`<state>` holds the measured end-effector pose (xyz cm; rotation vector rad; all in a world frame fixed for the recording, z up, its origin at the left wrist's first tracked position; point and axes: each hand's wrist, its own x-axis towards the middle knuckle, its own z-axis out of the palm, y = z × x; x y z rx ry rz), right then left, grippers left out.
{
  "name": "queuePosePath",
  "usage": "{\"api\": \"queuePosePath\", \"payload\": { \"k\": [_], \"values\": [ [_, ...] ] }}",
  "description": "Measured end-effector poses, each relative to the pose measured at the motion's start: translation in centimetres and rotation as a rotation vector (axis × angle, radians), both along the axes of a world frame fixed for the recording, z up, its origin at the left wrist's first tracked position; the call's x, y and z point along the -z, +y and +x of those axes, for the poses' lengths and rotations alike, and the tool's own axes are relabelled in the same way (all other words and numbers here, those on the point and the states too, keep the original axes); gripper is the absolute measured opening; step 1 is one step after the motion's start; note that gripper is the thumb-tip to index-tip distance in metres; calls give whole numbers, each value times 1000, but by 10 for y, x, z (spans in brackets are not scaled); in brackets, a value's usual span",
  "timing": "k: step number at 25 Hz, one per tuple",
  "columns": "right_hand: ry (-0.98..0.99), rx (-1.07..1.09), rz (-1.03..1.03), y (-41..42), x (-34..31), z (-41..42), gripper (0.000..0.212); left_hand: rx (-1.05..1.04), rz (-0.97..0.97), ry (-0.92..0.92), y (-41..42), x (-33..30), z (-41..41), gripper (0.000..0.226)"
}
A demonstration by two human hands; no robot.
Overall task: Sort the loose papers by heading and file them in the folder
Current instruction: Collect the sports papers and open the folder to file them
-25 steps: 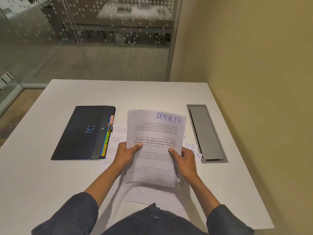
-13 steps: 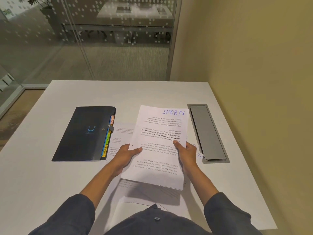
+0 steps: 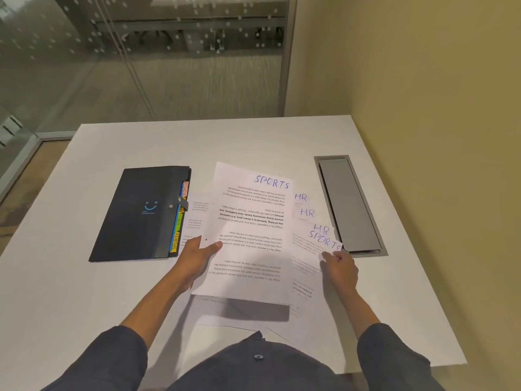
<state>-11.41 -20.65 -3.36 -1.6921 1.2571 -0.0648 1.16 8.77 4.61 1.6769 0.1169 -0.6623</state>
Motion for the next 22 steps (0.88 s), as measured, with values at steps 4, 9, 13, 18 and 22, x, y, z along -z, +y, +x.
{"api": "queuePosePath", "payload": {
  "k": [4,9,13,18,22],
  "values": [
    [210,-49,-246,-6,27,-19,53,75,142,-24,8,9,0,20],
    [374,-98,-380,2,30,0,82,141,386,-125,6,19,-2,22],
    [423,-115,-437,13,31,5,93,171,507,-186,5,24,-2,19],
    [319,-123,-402,20,33,9,74,167,476,-174,8,23,-3,18],
    [126,-3,-197,17,36,9,50,107,358,-115,12,18,-4,21]
  ]
}}
